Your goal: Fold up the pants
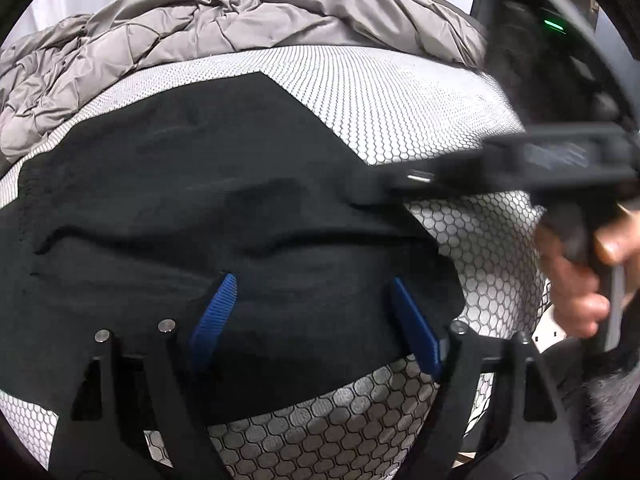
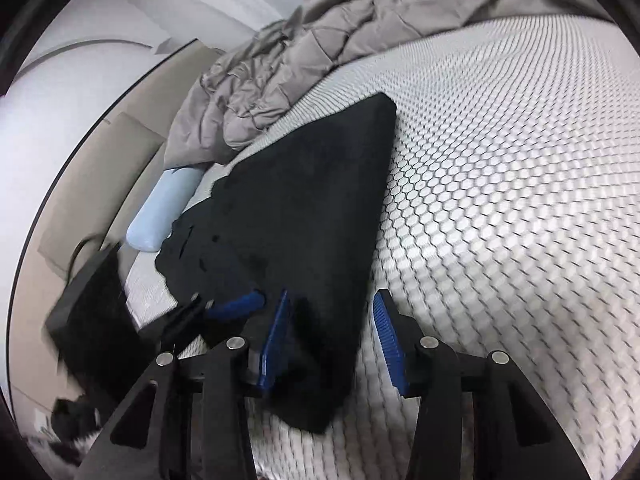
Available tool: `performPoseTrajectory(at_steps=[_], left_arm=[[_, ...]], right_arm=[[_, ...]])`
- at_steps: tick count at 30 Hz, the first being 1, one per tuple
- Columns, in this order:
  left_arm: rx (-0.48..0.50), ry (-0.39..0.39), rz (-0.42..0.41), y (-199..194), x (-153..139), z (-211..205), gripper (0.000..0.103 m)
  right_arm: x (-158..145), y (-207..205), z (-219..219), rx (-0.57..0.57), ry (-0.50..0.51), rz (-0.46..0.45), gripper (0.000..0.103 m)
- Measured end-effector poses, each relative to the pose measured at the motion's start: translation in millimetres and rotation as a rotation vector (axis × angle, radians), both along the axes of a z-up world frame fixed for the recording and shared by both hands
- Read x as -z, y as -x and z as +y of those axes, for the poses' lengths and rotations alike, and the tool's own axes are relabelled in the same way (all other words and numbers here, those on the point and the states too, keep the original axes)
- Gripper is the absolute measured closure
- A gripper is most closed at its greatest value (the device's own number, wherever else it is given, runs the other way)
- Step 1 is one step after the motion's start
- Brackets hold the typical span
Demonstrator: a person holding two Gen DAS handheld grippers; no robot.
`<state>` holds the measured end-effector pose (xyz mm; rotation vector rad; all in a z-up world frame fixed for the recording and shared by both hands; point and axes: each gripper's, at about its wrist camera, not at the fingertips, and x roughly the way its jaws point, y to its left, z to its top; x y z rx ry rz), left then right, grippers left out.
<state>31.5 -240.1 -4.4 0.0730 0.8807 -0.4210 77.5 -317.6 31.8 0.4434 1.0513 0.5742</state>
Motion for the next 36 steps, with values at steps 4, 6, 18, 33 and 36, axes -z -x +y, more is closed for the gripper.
performPoseTrajectory(at_steps=[4, 6, 18, 33, 36], left_arm=[[0.015, 0.007, 0.017, 2.4, 3.9, 3.1, 0.026], [0.018, 0.028, 0.037, -0.4, 4.7, 11.1, 0.026], [0.074, 0.042, 0.029, -1.8, 5.1, 30.3, 0.025], [-0.041, 0.293, 0.061, 3.3, -24.2, 101.5, 0.024], [-0.124, 0.315, 0.039, 2.2, -28.0, 133.6, 0.024]], right_arm=[[8.9, -41.1, 14.6, 0.052, 0.072, 0.006, 0.073], [10.6, -60.7, 21.5, 0.054, 0.100, 0.016, 0.079], [18.4, -185.7, 14.3, 0.060, 0.107, -0.009, 0.079], [-33.7, -43.4, -6.4, 0.206, 0.135, -0.097, 0.056], [-5.9, -6.4, -1.4, 0.139, 0.069, -0.012, 0.056]])
